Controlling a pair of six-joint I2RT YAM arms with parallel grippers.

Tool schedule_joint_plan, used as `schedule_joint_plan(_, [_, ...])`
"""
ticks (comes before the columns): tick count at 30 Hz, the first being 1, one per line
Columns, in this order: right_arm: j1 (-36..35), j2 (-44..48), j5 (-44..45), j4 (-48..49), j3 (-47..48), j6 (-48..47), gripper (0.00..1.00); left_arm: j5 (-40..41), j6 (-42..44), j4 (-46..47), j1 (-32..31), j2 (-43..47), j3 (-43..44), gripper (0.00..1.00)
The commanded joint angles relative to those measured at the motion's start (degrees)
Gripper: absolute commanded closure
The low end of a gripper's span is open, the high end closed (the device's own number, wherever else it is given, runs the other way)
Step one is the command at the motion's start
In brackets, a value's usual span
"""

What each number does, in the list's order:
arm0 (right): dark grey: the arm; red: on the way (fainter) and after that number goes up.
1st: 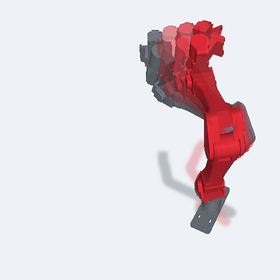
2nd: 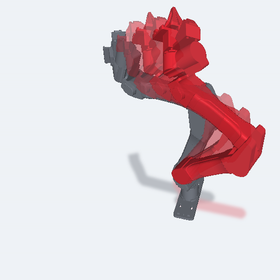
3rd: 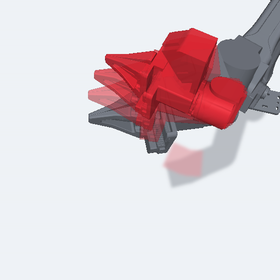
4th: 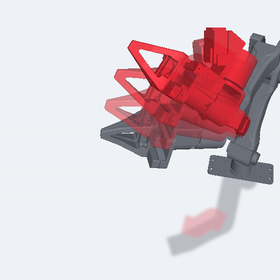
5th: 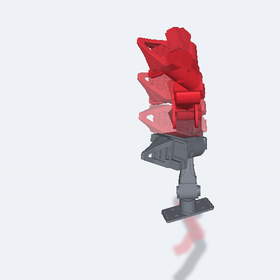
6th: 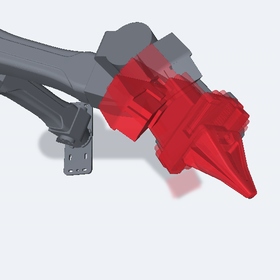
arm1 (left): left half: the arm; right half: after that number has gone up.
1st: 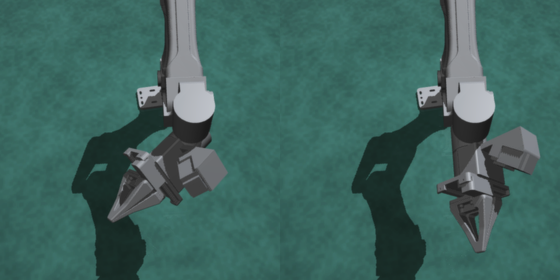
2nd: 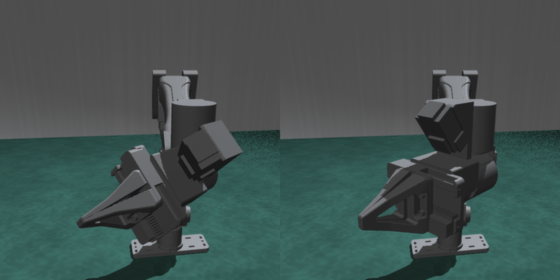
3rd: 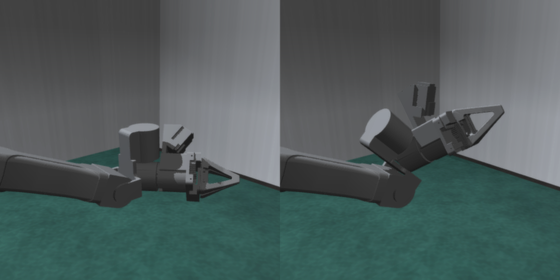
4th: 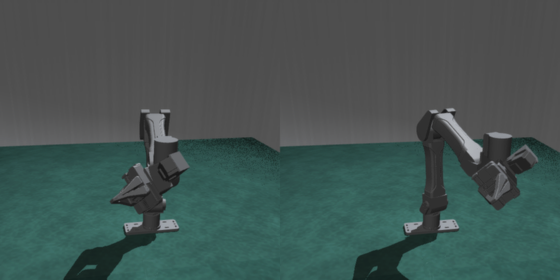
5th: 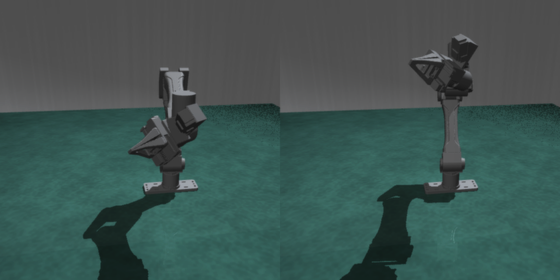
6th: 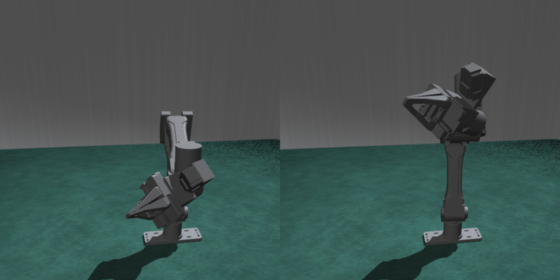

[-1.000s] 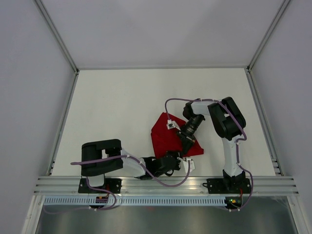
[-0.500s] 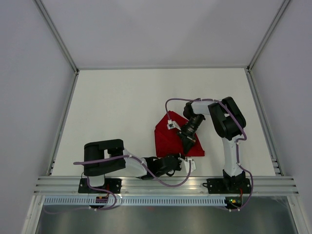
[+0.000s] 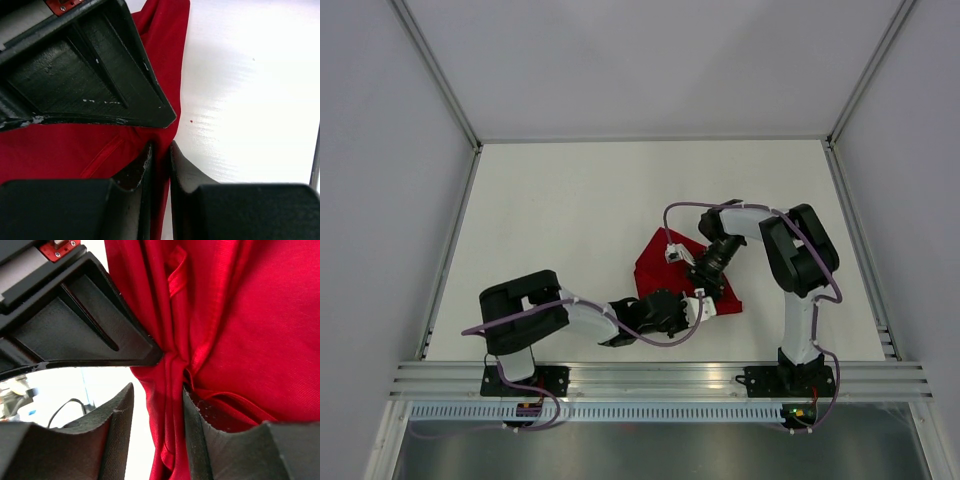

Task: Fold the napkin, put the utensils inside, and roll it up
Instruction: Roll the napkin at the center of the board.

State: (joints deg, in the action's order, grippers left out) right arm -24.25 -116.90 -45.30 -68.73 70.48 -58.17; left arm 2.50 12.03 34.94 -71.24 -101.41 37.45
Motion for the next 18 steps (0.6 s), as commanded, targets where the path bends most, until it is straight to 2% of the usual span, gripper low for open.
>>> schedule_joint_plan(1, [1.22, 2.73, 3.11, 10.01, -0.25, -0.89, 0.50, -11.46, -7.90, -11.83, 1.45, -1.95, -0.63, 0.98])
schedule_joint_plan(6, [2.89, 7.55, 2.41, 13.18, -1.13, 1.92, 0.48, -16.91, -11.15, -9.02, 4.09, -1.43, -2.47, 0.98])
schedule_joint_plan(18, [7.55, 18.18, -0.67, 15.46, -2.44, 2.01, 0.44, -22.71, -17.39, -2.69, 8.04, -1.78, -5.99, 0.98])
